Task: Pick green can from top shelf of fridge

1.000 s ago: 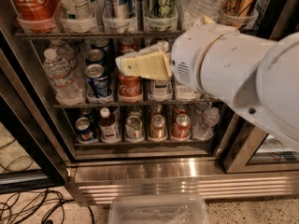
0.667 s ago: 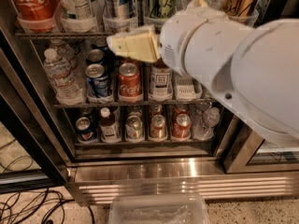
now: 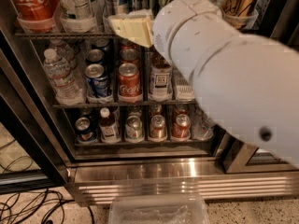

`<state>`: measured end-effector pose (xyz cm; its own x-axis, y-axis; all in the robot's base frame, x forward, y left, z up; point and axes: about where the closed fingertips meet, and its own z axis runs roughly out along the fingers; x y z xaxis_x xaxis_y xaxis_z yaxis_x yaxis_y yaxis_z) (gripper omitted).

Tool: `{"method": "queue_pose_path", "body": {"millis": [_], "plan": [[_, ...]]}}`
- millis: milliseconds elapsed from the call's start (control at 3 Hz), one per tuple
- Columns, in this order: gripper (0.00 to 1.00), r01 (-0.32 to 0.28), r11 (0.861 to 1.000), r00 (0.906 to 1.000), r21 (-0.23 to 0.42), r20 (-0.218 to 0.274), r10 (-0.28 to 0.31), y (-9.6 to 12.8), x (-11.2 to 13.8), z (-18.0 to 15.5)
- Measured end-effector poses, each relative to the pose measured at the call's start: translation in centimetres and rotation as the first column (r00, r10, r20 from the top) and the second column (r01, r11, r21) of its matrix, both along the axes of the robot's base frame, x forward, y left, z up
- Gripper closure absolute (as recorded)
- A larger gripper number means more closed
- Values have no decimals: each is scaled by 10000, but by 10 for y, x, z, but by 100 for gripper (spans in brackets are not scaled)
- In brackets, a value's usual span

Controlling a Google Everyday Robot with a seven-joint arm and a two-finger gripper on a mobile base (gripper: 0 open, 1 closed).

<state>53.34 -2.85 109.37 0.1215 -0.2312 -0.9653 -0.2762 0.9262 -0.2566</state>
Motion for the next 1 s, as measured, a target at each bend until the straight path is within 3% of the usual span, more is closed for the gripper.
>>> {"method": "queue_pose_path", "body": {"millis": [333,1000], "plan": [[2,551,9984,9983,139,161,-553,-14,2,-15],[23,826,9959,9957,370,385,-840,-22,9,-35]]}}
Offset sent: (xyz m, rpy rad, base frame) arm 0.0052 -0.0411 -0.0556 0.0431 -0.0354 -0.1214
